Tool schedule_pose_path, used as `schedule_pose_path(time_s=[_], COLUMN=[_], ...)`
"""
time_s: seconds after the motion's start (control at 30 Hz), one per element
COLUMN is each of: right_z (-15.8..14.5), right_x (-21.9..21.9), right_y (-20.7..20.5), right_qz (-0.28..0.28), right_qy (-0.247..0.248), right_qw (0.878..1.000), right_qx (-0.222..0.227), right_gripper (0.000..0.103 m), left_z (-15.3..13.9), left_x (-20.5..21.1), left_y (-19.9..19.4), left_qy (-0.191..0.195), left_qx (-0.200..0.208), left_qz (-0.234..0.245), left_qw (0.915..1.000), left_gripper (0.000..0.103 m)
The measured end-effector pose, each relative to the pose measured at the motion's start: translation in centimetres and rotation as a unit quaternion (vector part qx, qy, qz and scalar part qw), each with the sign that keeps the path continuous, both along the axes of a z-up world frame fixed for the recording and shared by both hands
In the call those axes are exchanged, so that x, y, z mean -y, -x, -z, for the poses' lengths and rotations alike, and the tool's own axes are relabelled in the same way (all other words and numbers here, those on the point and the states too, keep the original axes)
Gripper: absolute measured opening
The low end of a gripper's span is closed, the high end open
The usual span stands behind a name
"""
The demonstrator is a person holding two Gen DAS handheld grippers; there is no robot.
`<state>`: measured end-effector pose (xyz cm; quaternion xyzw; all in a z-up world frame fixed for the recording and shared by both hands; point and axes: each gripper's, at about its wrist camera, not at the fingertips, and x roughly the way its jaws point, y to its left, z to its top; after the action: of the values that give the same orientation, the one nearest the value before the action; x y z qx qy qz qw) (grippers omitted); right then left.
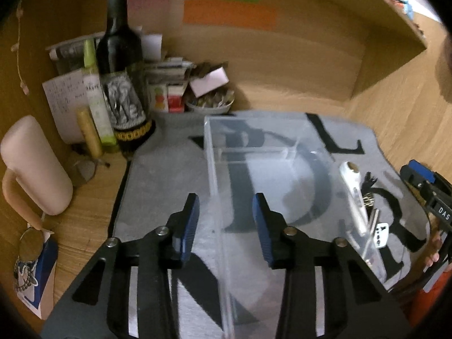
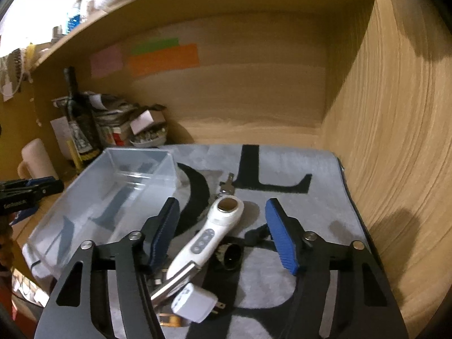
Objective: Organize rigid objects
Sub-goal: 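Lower the left tool onto the clear box wall and grasp it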
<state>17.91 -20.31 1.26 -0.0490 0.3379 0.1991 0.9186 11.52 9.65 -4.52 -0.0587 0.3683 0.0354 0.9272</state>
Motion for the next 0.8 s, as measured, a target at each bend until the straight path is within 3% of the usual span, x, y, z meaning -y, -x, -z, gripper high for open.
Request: schedule_pose_path(time_s=[0.17, 0.5, 0.8], right_z=[1.4, 4.0, 6.5], right_x=[0.8, 3.4, 3.3], right_y=[-1.7, -3.9, -6.0], right_qz=[0.014, 0.048, 0.051], right_qy=[0.01, 0.013, 0.017], right_qw=[0.999, 0.995, 0.988], right_qx=[-0.029, -0.09, -0.145], right_gripper=[0.049, 0.048, 0.048], left_z=[1.2, 3.0, 3.1], left_x=[-0.8, -0.8, -0.5], left_y=[-1.4, -2.8, -2.8], left_qy=[0.001, 0.024, 0.02], left_qx=[-0.037, -0.092, -0.091], left_qz=[0.007, 0.04, 0.04], left_qw=[0.9993, 0.9946, 0.9948], left_gripper=[0.033, 0.011, 0.01])
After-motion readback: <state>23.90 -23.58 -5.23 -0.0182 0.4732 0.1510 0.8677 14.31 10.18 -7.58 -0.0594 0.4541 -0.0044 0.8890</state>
